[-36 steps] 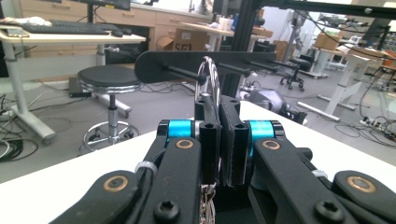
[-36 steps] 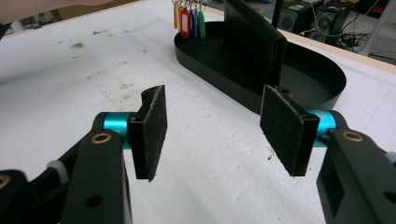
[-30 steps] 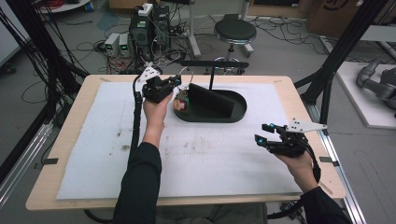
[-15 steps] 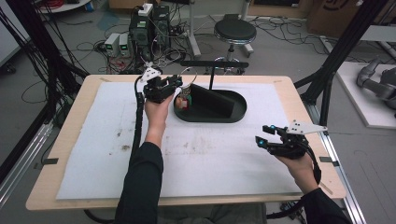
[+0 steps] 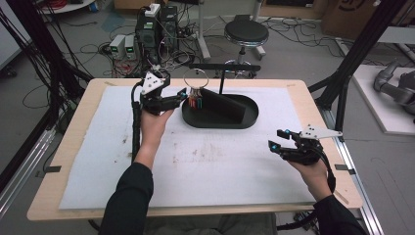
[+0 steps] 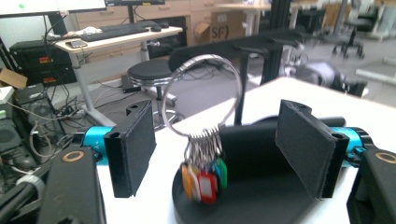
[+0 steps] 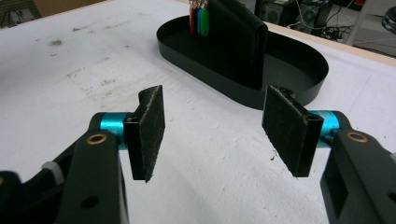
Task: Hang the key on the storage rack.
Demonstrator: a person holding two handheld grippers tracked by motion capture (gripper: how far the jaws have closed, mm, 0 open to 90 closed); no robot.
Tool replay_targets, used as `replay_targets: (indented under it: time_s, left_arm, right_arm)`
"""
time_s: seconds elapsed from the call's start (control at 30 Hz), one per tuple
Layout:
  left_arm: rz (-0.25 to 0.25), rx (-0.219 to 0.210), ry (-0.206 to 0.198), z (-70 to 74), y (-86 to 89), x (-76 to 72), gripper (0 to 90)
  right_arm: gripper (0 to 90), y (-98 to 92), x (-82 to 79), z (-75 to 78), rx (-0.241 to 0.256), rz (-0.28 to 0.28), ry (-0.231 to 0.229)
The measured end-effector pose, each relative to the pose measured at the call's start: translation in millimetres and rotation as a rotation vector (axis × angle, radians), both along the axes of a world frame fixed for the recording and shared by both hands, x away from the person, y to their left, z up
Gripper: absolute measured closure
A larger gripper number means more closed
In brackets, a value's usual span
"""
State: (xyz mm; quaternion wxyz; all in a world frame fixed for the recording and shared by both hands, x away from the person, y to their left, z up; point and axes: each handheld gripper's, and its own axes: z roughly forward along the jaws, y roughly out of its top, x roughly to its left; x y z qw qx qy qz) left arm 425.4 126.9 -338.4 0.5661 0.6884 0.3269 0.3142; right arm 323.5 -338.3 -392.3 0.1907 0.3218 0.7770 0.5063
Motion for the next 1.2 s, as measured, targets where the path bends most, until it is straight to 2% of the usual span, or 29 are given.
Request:
replay_targets:
  time_s: [0.03, 0.2, 0.33, 0.4, 0.6, 0.7, 0.83, 1.2]
  left_arm:
    - [-0.015, 0.017, -0.009, -0.2, 1.8, -7.8, 28.6]
    - [-0.062, 0.047, -0.02, -4.7, 10.5, -39.8, 28.6]
    - [-0.091, 0.068, 0.013, -13.7, 18.9, -61.3, 27.8]
    - [-0.105, 0.06, 0.027, -19.6, 24.9, -72.1, 27.8]
    - [-0.1, 0.049, 0.057, -36.0, 43.9, -100.9, 25.9]
    - [-0.092, 0.059, 0.059, -41.7, 52.3, -111.7, 25.9]
    - [-0.074, 0.069, 0.056, -48.0, 61.3, -119.0, 25.6]
    - [-0.037, 0.026, 0.076, -57.2, 77.1, -118.9, 25.0]
  right_arm:
    - [38.8, -0.2, 0.2, 0.0, 0.001, -0.003, 0.001]
    - [37.6, -1.5, 2.4, -0.3, 0.009, -0.02, 0.003]
    - [36.3, -1.4, 4.1, -1.1, 0.004, -0.026, 0.008]
    - [35.9, -0.7, 4.5, -1.5, 0.001, -0.029, 0.006]
    - [34.7, -0.2, 5.6, -2.3, -0.005, -0.037, 0.01]
    - [34.2, -0.4, 5.9, -2.5, -0.003, -0.044, 0.015]
    - [33.6, -1.2, 6.7, -2.7, -0.004, -0.047, 0.008]
    - [31.9, -2.5, 7.8, -5.9, -0.006, -0.053, 0.017]
